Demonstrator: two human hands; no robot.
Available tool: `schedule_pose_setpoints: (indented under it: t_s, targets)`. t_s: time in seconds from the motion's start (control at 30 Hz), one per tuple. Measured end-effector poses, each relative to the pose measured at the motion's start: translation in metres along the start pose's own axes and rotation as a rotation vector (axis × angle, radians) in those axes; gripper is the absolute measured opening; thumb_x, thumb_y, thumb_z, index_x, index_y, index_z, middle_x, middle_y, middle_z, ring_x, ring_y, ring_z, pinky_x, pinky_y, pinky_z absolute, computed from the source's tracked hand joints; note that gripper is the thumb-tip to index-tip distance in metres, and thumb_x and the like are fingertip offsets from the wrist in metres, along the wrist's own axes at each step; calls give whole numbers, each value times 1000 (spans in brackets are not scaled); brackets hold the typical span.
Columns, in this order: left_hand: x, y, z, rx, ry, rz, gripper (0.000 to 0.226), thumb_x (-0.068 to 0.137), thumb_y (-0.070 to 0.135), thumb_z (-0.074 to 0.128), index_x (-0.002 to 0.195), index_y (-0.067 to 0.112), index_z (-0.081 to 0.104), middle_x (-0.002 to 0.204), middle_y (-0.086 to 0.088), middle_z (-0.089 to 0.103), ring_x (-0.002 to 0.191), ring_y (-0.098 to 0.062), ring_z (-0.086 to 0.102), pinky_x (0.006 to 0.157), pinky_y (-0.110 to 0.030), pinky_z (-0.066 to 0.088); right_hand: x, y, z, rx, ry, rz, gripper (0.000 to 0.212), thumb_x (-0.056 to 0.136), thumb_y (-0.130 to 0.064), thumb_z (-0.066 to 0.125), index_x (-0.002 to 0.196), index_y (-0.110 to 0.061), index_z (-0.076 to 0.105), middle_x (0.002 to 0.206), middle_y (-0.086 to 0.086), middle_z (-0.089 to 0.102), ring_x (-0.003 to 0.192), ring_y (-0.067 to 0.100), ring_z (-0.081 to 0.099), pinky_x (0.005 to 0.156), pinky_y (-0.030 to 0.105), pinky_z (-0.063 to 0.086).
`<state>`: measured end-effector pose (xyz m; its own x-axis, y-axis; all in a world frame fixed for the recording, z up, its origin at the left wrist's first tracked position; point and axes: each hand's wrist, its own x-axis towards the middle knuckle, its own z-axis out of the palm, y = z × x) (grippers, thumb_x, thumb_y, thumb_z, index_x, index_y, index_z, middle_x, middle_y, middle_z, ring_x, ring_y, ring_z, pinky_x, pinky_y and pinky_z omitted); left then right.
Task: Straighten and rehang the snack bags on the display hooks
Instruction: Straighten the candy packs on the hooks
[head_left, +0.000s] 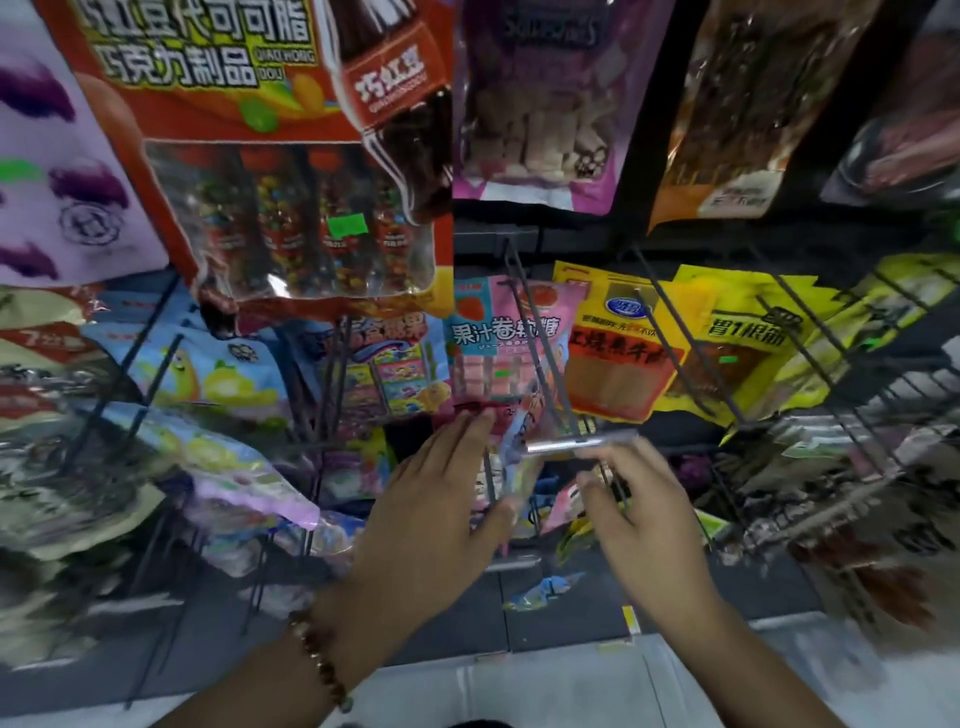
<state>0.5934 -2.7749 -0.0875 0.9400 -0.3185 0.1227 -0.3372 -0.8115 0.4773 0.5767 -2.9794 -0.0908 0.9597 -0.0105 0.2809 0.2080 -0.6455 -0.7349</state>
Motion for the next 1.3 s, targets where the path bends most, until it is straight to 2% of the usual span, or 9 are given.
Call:
schedule_pose_setpoints:
  t_s: [0.17,0.23,0.37,0.53,0.7,0.97,1.17,1.23,1.3]
  targets:
    - [10,7,-6,-29,39,-26,69,98,51,45,153,39,6,160,10,21,143,-16,29,111,-34,33,13,8,-9,-124,21,-77,44,92,-9,62,87,-50,49,121,-17,49,65,-8,35,70,7,29]
    - [15,12,-8,-31,32,-32,66,97,47,47,153,39,11,153,7,36,128,-22,48,99,-35,43,20,16,-13,-147,-23,-23,42,84,0,63,112,-31,64,125,-14,45,84,4,51,77,10,34]
    - [27,15,-9,12,9,-75,58,99,43,45,151,41,19,129,5,57,81,-22,58,63,-28,40,36,20,-20,-213,-45,11,56,85,-3,61,137,-22,52,141,-7,40,121,14,48,92,21,40]
    - [51,13,-7,-65,-4,-134,32,101,30,42,132,27,49,107,-3,64,80,-24,58,66,-37,50,50,20,-18,-168,-56,-15,69,83,-1,60,146,-21,40,156,-1,26,142,18,29,110,33,37]
    - [49,9,-9,-82,-17,-177,32,105,28,37,135,26,48,68,5,44,50,-11,37,46,-29,26,53,25,-14,-126,-91,4,79,79,-2,69,148,-23,36,160,-2,16,146,22,21,110,44,38]
    - [26,10,-11,-280,-112,-167,31,104,29,42,132,24,53,77,-18,59,60,-35,51,58,-49,45,44,31,-15,-145,-12,-76,70,82,-3,58,146,-22,39,155,-5,23,142,22,25,101,55,42]
    - [14,11,-12,-305,-111,-149,36,103,36,42,140,37,44,93,-8,65,73,-19,54,73,-38,47,34,25,-26,-58,139,-116,41,95,-14,58,135,-16,53,135,-3,40,122,3,40,101,32,42]
    - [10,15,-14,-324,-96,-113,33,103,34,42,135,30,52,78,11,65,62,-8,51,65,-28,46,31,27,-30,-50,154,-113,38,94,-23,57,131,-16,57,126,-5,41,110,5,46,87,34,48]
    - [8,16,-16,-354,-93,-109,31,103,33,43,131,28,54,89,1,68,67,-14,51,74,-36,49,30,29,-33,-55,150,-88,35,93,-33,53,125,-19,60,119,-7,41,98,12,51,71,38,50]
